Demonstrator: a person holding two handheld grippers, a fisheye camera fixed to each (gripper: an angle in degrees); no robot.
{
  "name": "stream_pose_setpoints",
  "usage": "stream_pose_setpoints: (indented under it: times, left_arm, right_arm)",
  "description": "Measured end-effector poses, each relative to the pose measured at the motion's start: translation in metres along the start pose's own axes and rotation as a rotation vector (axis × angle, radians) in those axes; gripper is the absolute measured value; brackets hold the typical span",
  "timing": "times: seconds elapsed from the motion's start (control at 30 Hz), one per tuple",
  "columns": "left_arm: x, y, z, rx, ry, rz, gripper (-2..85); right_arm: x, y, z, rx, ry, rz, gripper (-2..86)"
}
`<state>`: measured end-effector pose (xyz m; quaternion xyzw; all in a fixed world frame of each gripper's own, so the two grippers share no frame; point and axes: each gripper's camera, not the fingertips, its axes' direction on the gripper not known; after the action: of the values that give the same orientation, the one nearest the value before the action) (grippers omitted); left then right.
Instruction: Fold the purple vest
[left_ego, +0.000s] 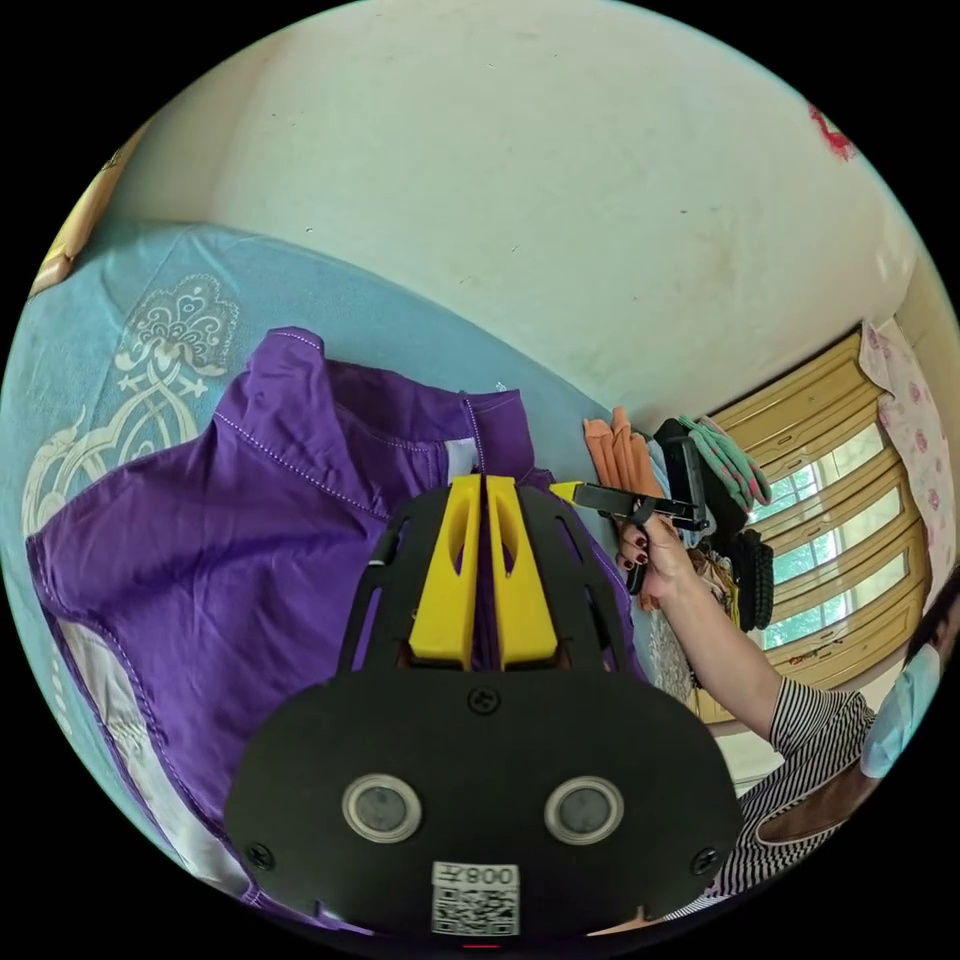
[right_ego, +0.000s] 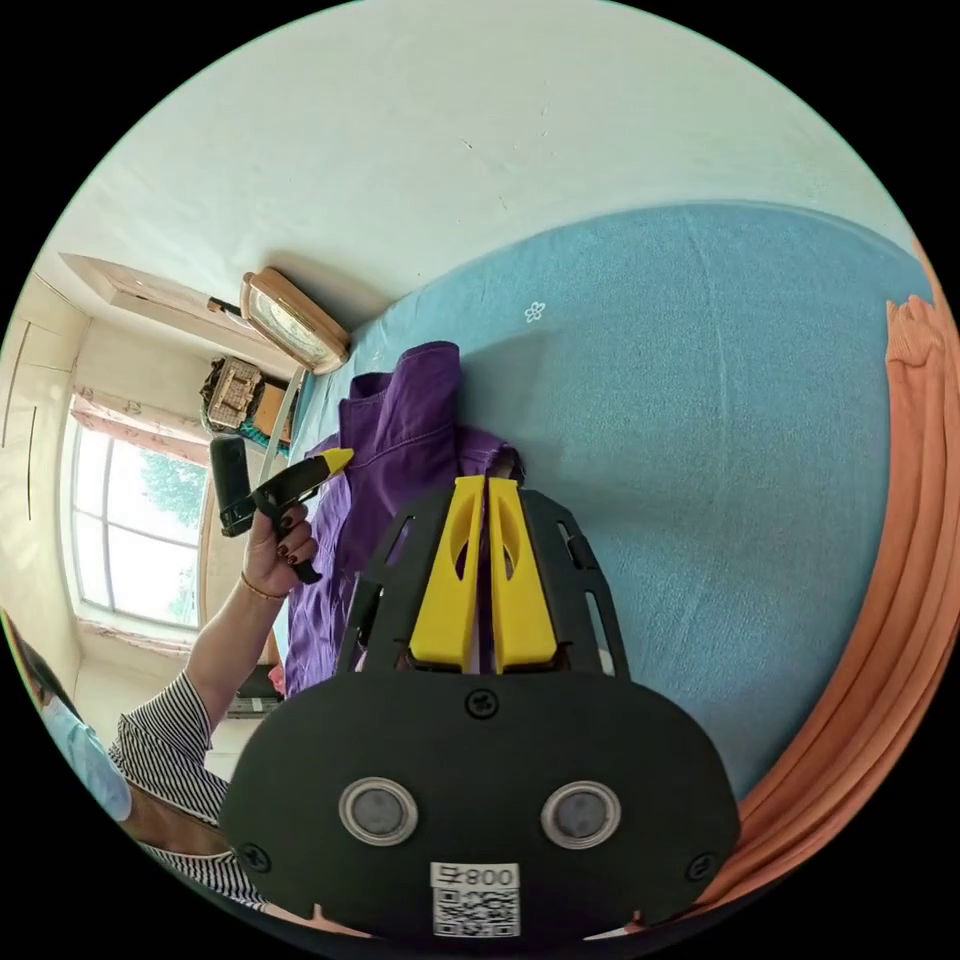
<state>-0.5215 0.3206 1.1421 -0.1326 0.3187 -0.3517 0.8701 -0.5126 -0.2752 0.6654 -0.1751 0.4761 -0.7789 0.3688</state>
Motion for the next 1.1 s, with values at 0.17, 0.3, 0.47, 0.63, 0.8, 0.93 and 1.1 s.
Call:
stream_pose_setpoints:
  times: [0.17,0.3,0.47,0.63,0.8,0.93,1.1]
  left_arm:
    - [-0.001,0.005,-0.019,0.027,-0.109,0.049,0.8]
    - [-0.018,0.01,-0.01,-0.014,-0.18,0.009,0.9]
    - [-0.028,0.02,0.004,-0.041,-0.243,0.001,1.2]
    - [-0.028,0.029,-0.004,-0.026,-0.271,0.036,1.6]
    - [-0.032,0.045,-0.021,0.003,-0.26,0.058,2.3]
    - [-0.039,0.056,-0.045,0.049,-0.267,0.071,1.9]
    - [-0.061,0.078,-0.056,0.019,-0.294,-0.027,1.1]
  right_arm:
    - [0.014,0.004,-0.009,0.095,-0.105,-0.018,0.3]
    - [0.04,0.003,-0.018,0.192,-0.113,0.026,0.1]
    - [0.073,-0.001,0.006,0.171,-0.068,0.101,0.0]
    - [0.076,-0.006,0.012,0.208,-0.04,0.079,0.1]
    - [0.085,-0.002,0.024,0.198,-0.003,0.103,0.4]
    - [0.103,0.007,0.024,0.243,-0.095,0.138,1.2]
    - [0.123,0.012,0.026,0.225,-0.196,0.198,5.1]
